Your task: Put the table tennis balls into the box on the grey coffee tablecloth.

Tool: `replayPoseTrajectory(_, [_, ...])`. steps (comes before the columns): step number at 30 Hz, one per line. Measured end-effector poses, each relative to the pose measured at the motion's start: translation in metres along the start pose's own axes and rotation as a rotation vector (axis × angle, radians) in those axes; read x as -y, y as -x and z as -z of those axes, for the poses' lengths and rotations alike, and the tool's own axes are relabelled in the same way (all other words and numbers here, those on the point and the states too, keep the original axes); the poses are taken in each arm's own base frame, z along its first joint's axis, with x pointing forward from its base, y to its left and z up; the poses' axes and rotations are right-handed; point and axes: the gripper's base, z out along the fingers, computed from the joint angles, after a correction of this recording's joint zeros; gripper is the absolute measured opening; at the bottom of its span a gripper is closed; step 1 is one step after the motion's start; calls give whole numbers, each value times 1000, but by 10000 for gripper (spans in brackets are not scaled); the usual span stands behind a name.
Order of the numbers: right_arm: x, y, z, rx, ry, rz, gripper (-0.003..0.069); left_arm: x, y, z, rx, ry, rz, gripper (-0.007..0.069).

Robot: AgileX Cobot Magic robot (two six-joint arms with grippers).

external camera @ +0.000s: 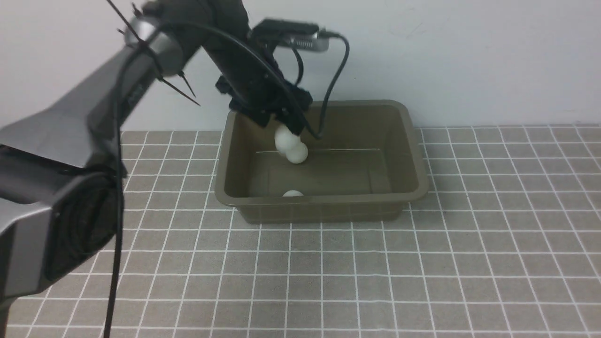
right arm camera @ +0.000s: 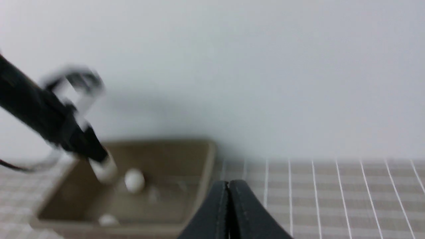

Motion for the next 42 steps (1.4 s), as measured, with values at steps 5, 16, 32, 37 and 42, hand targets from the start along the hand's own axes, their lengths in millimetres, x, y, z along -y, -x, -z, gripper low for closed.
replayPoseTrajectory(5, [3,-12,42,193,37,-2,-15,1,4,29,50,79,39,454])
replayPoseTrajectory(16, [4,-19,41,223,45,-2,-15,45,-59,243,334,124,-30,-5])
replayPoseTrajectory(32, [4,-19,41,230,46,-2,-15,56,-338,276,831,111,-7,-5])
replayPoseTrajectory(37, [4,-19,41,229,46,-2,-15,55,-379,263,916,81,26,-5])
replayPoseTrajectory(42, [4,-19,41,229,46,-2,-15,57,-418,273,1135,84,-9,-5])
